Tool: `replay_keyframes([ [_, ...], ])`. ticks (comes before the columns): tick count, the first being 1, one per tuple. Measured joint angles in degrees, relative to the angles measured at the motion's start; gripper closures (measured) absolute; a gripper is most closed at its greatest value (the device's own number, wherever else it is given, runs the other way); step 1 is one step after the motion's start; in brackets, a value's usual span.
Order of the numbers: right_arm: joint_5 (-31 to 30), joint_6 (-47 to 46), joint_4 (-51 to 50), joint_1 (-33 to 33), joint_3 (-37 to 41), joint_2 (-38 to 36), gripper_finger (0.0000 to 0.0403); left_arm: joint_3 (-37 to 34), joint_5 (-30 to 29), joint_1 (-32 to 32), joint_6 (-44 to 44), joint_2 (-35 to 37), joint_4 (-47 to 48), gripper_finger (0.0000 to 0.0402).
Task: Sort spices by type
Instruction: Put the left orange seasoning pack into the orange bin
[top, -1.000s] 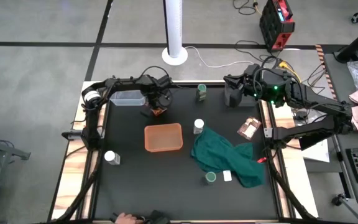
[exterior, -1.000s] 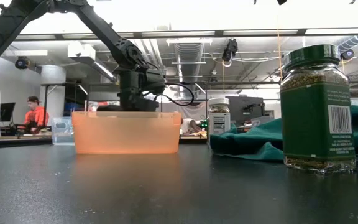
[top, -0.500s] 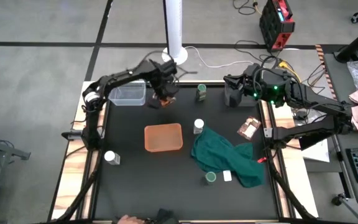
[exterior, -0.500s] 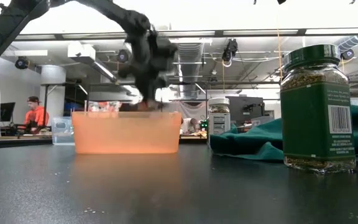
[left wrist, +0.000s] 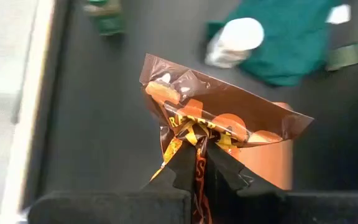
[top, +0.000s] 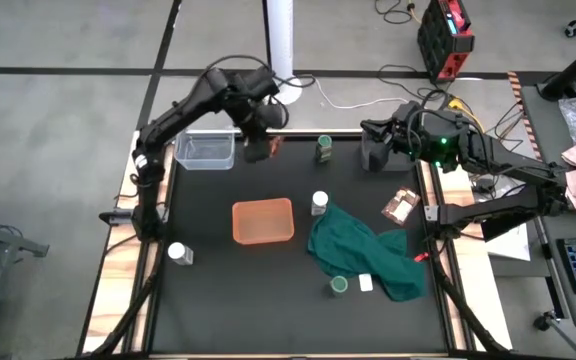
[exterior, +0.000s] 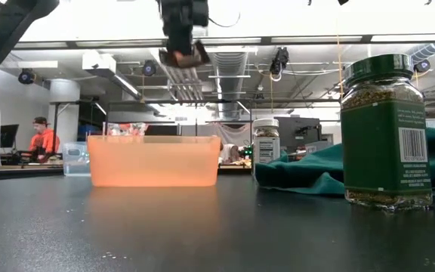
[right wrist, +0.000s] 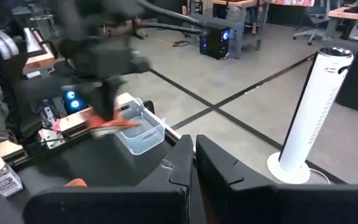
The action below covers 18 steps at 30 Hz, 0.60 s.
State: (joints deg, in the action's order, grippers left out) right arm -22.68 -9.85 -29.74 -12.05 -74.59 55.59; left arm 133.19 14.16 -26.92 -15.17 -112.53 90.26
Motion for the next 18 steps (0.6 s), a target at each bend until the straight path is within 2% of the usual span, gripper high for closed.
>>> replay_keyframes([
  [7,0.02,-0.17,0.00,0.00,0.00,0.02,0.0390,-1.62,-9.65,13.20,7.68,0.70,-0.15,0.0402],
  [10,0.04,-0.17,0.00,0.00,0.00,0.02,0.0390,-4.21,-11.36,16.62,11.64,0.78,-0.17,0.0401],
  [14,0.04,-0.17,-0.02,0.00,0.00,0.02,0.0390,-10.58,-11.36,19.33,15.29,1.92,-0.24,0.0401],
  [18,0.06,-0.13,-0.02,0.00,0.00,0.02,0.0390,-19.79,-11.82,20.69,18.77,6.77,-1.19,0.0401],
])
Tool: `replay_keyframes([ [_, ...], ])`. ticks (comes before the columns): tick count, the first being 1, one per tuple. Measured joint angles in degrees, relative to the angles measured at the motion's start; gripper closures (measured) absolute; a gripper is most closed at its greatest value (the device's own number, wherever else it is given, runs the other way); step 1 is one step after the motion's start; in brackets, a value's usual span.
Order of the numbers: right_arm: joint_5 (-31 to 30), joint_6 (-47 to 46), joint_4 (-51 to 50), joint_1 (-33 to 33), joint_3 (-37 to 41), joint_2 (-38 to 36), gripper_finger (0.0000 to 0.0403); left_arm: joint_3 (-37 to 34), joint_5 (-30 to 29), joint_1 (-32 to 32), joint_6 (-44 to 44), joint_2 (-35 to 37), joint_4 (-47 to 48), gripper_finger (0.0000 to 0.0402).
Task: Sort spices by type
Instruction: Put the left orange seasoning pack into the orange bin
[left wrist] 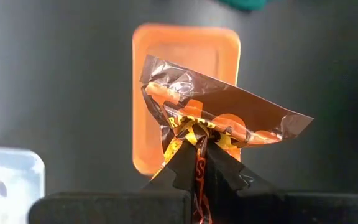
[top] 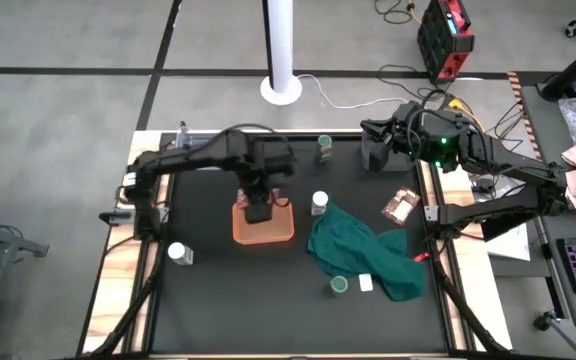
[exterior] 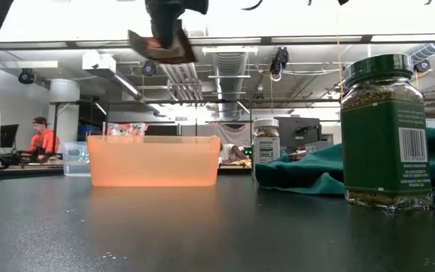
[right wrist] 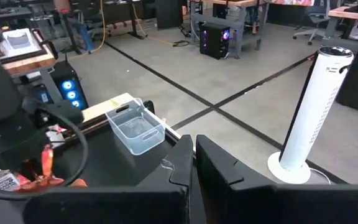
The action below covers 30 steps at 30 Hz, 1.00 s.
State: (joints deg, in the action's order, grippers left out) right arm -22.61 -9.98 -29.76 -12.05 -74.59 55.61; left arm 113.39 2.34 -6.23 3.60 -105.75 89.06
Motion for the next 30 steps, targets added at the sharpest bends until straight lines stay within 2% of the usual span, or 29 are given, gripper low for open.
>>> replay_keyframes([
  [7,0.02,-0.51,-0.02,0.00,0.00,0.00,0.0390,-20.54,-0.30,2.11,5.27,11.09,-16.34,0.0401],
  [12,0.03,-0.59,-0.03,0.00,0.01,0.00,0.0390,-29.74,-2.08,3.50,10.13,13.03,-24.17,0.0401],
  [16,0.04,-0.59,-0.04,0.02,0.02,-0.01,0.0390,-32.76,-7.46,4.06,9.38,11.37,-27.34,0.0401],
  [23,0.04,-0.57,-0.07,0.00,0.02,0.00,0.0390,-35.46,-7.86,3.94,9.44,5.71,-35.23,0.0401],
  [30,0.03,-0.57,-0.13,0.00,0.02,0.00,0.0390,-35.14,-7.84,3.94,9.57,-0.59,-36.05,0.0401],
])
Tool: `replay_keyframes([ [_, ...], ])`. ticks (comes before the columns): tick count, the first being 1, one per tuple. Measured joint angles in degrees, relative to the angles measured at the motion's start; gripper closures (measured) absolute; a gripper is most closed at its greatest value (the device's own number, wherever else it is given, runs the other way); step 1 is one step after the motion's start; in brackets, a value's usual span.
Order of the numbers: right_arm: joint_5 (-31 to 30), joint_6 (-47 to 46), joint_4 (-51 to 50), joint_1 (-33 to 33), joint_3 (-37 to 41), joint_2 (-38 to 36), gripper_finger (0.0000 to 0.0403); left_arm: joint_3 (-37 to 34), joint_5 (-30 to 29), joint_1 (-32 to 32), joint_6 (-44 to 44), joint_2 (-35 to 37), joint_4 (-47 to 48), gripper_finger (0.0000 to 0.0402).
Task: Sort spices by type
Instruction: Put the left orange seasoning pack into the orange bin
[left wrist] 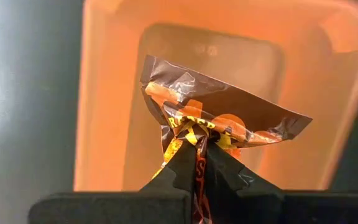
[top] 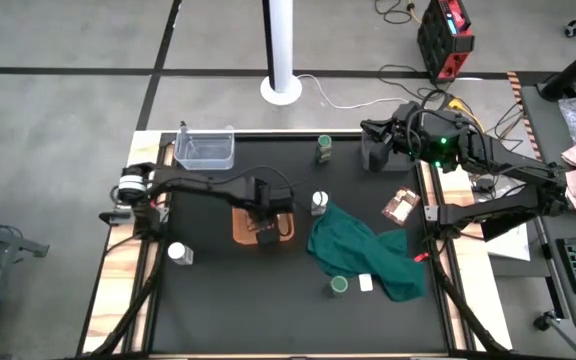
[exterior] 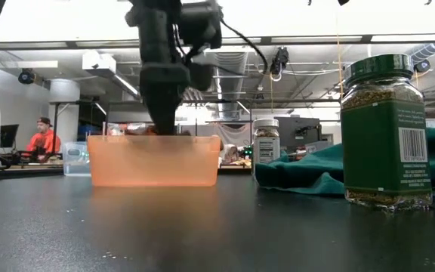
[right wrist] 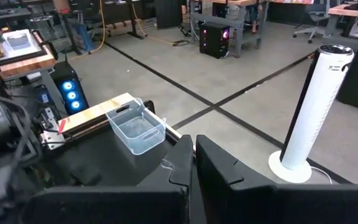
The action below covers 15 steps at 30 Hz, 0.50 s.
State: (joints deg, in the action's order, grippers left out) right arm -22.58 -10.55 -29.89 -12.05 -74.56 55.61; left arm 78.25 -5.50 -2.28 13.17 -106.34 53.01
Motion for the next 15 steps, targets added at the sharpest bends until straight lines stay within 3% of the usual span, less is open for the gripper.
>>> replay_keyframes([
  [6,0.00,0.00,-0.07,0.00,0.00,0.00,0.0390,0.01,0.00,0.00,0.53,-1.25,-0.99,0.0391],
  [15,-0.01,0.17,-0.13,0.00,0.00,0.00,0.0390,1.81,0.53,0.00,-1.34,-0.44,-0.44,0.0306],
])
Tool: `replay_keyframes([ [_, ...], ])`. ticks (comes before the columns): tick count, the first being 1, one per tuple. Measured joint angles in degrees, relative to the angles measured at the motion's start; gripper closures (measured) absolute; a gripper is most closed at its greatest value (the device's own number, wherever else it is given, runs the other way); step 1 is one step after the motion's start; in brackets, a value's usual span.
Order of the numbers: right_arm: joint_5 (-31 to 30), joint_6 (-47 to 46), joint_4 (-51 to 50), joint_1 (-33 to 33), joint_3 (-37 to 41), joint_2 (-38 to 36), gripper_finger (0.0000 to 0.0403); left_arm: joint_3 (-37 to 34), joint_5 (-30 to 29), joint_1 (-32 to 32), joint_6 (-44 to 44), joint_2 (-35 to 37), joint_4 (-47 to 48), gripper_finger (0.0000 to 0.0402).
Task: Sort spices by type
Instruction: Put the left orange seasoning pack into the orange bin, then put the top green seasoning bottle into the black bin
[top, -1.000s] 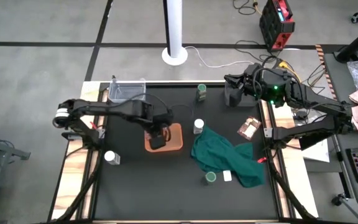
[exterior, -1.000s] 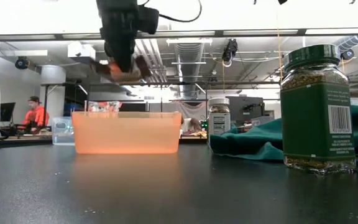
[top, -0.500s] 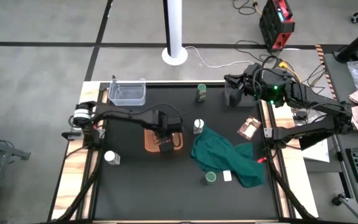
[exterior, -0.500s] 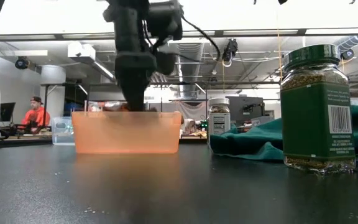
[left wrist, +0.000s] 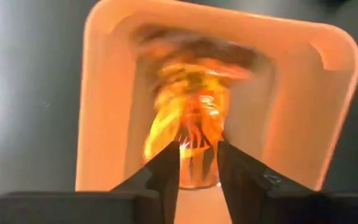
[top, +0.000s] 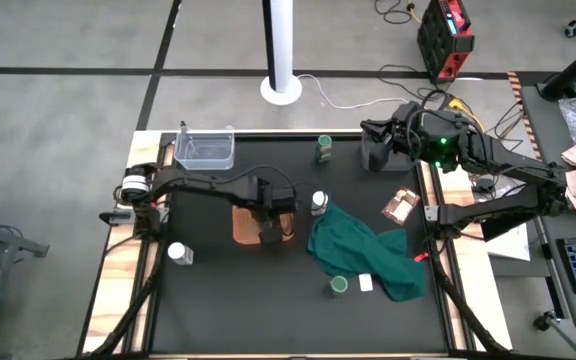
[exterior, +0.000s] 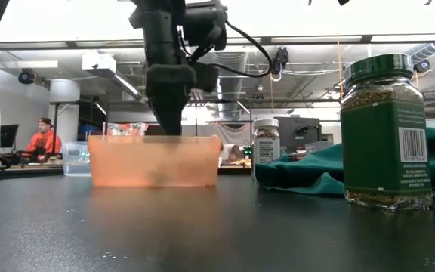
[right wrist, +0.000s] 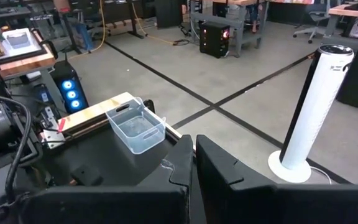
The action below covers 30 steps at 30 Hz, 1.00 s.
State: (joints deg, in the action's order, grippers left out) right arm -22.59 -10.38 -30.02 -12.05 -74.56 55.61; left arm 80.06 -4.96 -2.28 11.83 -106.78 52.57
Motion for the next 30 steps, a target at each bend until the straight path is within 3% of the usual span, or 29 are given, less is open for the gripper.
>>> replay_keyframes([
  [6,0.00,0.10,-0.11,0.00,0.00,0.00,0.0390,5.23,2.20,0.00,-4.77,0.13,6.22,0.0283],
  [11,0.00,0.13,-0.34,0.00,0.00,0.00,0.0390,6.89,6.82,-0.81,-9.67,0.15,6.71,0.0309],
  [18,0.02,-0.15,-3.34,0.00,0.02,0.00,0.0390,1.97,10.44,-2.70,-13.81,0.15,3.32,0.0395],
  [26,0.00,-0.96,-4.07,0.00,0.07,0.00,0.0390,-4.83,8.54,-2.64,-12.44,0.15,-3.80,0.0401],
  [30,0.00,-1.08,-4.05,0.00,0.22,0.00,0.0390,-5.63,8.47,-2.60,-10.53,0.62,-2.83,0.0401],
])
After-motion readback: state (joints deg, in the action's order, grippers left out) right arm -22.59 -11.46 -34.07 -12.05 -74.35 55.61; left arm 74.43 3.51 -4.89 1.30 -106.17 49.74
